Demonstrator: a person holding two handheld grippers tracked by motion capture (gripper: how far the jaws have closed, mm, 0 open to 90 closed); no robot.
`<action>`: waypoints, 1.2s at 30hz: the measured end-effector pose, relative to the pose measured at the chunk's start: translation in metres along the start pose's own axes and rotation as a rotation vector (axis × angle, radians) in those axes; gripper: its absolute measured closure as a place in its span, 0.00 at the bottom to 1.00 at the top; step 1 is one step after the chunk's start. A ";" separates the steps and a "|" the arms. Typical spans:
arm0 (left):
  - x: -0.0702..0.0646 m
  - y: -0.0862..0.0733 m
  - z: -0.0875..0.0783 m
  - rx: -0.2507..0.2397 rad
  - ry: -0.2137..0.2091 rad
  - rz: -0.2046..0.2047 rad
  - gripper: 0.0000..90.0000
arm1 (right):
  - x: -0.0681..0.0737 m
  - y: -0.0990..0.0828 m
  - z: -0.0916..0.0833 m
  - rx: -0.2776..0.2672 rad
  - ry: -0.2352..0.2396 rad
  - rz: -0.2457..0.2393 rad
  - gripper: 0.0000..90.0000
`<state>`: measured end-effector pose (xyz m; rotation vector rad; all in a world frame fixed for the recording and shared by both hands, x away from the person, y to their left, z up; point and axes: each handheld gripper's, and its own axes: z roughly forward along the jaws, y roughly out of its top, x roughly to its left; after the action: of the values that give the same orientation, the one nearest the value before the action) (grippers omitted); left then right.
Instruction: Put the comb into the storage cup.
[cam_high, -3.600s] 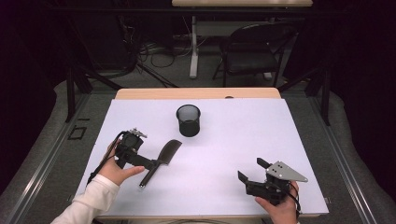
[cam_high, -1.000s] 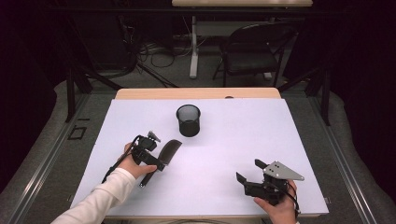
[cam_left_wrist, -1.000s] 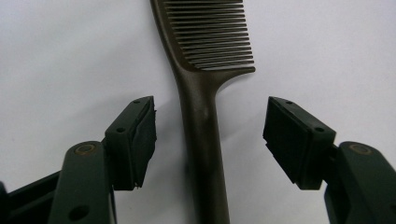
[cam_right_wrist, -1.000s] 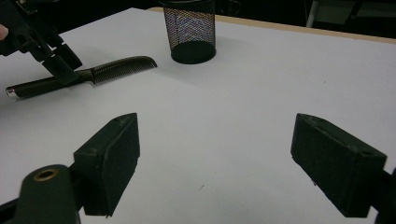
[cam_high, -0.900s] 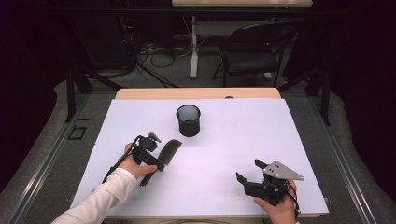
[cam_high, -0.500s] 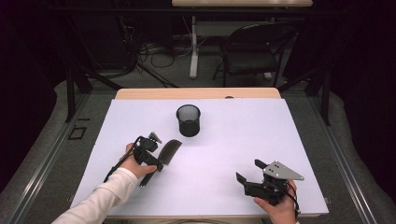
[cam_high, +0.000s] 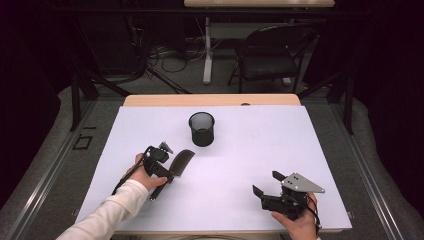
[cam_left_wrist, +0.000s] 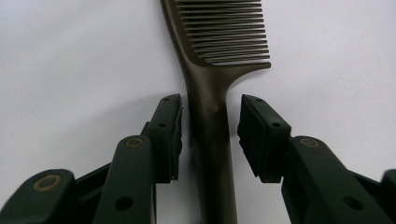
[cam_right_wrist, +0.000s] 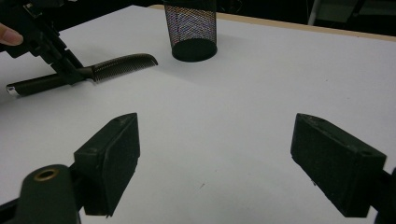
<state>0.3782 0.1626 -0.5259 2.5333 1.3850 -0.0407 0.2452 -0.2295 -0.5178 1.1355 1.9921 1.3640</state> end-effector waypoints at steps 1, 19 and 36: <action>0.000 0.000 0.000 0.000 0.000 -0.002 0.66 | 0.000 0.000 0.000 0.000 0.000 0.000 0.17; -0.002 -0.001 0.000 0.001 0.030 0.009 0.73 | -0.001 0.000 0.000 0.008 0.002 -0.002 0.17; -0.005 -0.002 0.000 0.010 0.043 -0.004 0.76 | 0.000 -0.001 0.001 0.009 0.002 0.001 0.17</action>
<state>0.3738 0.1597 -0.5254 2.5548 1.4089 0.0064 0.2457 -0.2294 -0.5186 1.1395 2.0017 1.3577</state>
